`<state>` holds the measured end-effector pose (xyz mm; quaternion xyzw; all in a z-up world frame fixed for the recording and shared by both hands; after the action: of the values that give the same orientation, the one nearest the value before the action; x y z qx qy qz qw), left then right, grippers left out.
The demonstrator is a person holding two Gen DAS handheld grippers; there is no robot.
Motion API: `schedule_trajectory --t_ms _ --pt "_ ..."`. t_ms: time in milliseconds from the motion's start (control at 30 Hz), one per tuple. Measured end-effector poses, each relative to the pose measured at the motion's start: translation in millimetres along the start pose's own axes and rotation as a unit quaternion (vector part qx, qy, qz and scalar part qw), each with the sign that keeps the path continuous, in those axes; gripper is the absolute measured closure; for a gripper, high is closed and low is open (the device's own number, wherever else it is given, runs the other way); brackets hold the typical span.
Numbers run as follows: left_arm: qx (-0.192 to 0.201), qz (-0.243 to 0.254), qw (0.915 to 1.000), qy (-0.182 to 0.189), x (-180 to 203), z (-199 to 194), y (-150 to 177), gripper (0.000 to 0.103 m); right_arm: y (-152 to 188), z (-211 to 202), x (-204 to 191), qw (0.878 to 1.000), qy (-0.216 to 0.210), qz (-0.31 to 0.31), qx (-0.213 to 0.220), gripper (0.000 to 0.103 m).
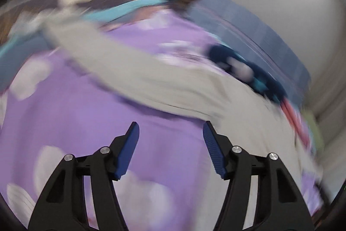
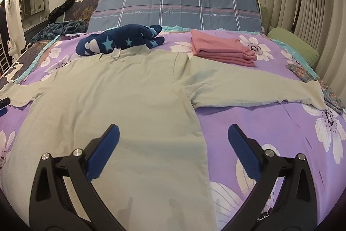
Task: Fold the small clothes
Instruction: 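Grasp the sleeve nearest the left gripper and fold it across the shirt body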
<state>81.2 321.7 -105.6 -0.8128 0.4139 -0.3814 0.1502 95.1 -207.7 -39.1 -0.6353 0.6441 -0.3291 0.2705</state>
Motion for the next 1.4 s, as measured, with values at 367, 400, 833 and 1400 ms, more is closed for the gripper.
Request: schedule_trajectory --t_ms 367,400,833,1400 --pt "0.056 -0.198 0.9785 0.011 -113.6 51.1 -83.1 0.046 -6.6 28.6 -25.7 0.999 0.003 -0.027 -0.025 0.002" --pt "0.063 -0.211 0.9755 0.009 -116.1 53.2 -91.7 0.047 -7.8 30.1 -29.0 0.999 0.004 -0.032 -0.025 0.002" --pt "0.142 -0.168 0.9747 -0.041 -78.0 39.4 -164.9 0.102 -9.8 35.3 -20.0 0.999 0.013 -0.024 -0.024 0.002" --pt "-0.036 0.411 0.8931 0.18 353.8 81.3 131.1 0.072 4.4 31.4 32.4 0.998 0.042 0.04 -0.032 0.002"
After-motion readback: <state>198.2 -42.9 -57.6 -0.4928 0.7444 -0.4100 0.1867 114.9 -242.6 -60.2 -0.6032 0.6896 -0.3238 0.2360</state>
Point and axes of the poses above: each gripper's, at about its wrist camera, not at the fingertips, and z roughly the way its jaws point, x to its right, y to its underside, the point moved 2 cm from there along z, roughly the way its jaws point, and after that the axes turned 3 degrees about -z, right-handed, at the moved point
